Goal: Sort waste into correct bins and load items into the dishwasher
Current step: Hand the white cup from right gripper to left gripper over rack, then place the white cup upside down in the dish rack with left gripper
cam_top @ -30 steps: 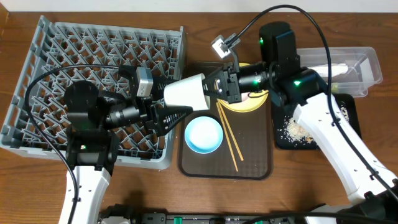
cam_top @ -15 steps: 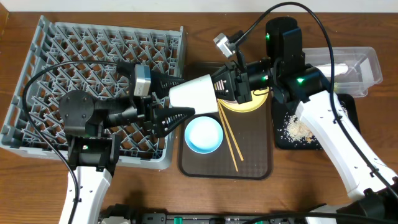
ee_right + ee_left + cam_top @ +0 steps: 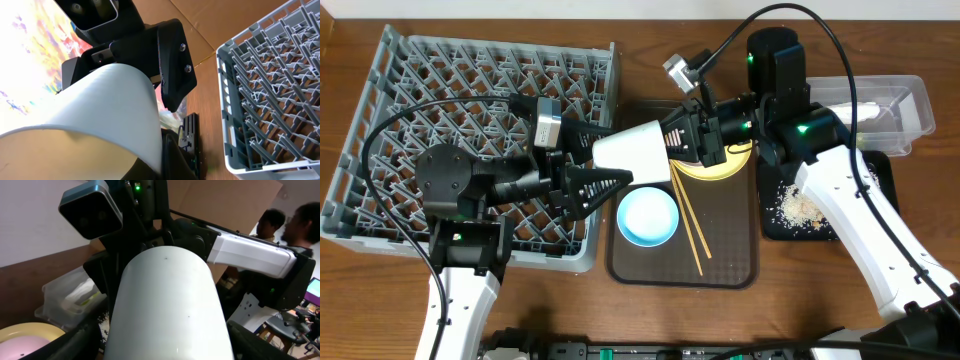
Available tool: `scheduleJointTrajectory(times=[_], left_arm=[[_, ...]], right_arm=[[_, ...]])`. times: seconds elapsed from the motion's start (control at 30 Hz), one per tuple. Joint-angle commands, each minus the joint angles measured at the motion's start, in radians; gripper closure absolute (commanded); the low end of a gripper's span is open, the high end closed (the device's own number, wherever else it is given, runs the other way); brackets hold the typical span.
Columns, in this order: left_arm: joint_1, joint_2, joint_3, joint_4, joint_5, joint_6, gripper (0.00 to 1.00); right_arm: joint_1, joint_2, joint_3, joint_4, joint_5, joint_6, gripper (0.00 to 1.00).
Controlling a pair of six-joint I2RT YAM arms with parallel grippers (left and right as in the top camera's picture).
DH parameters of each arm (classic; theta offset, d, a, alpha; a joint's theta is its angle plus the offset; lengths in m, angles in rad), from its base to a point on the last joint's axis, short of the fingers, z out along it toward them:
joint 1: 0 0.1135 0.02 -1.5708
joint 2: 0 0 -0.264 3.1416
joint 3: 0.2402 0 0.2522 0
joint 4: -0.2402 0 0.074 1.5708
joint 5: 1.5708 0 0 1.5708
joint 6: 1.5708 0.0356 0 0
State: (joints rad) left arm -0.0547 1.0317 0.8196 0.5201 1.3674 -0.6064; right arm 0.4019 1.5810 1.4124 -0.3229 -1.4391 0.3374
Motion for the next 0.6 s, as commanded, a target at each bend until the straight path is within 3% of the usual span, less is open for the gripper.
scheduleJointTrajectory(times=[0.0, 0.13, 0.27, 0.4, 0.57], left_arm=[[0.009, 0.026, 0.010, -0.006, -0.058, -0.013, 0.20], [0.009, 0.033, 0.008, -0.006, -0.058, -0.012, 0.21], [0.009, 0.035, 0.008, -0.006, -0.058, 0.008, 0.32], [0.010, 0.035, 0.008, -0.006, -0.058, 0.011, 0.33], [0.021, 0.035, 0.008, -0.008, -0.058, 0.060, 0.37]], right_arm=[[0.009, -0.008, 0.000, 0.002, -0.118, 0.000, 0.99], [0.009, -0.008, 0.000, 0.002, -0.118, 0.007, 0.99], [0.009, -0.008, 0.000, 0.002, -0.118, 0.007, 0.91], [0.009, -0.008, 0.000, 0.002, -0.118, 0.006, 0.92], [-0.008, -0.008, 0.000, 0.002, -0.114, 0.006, 0.78]])
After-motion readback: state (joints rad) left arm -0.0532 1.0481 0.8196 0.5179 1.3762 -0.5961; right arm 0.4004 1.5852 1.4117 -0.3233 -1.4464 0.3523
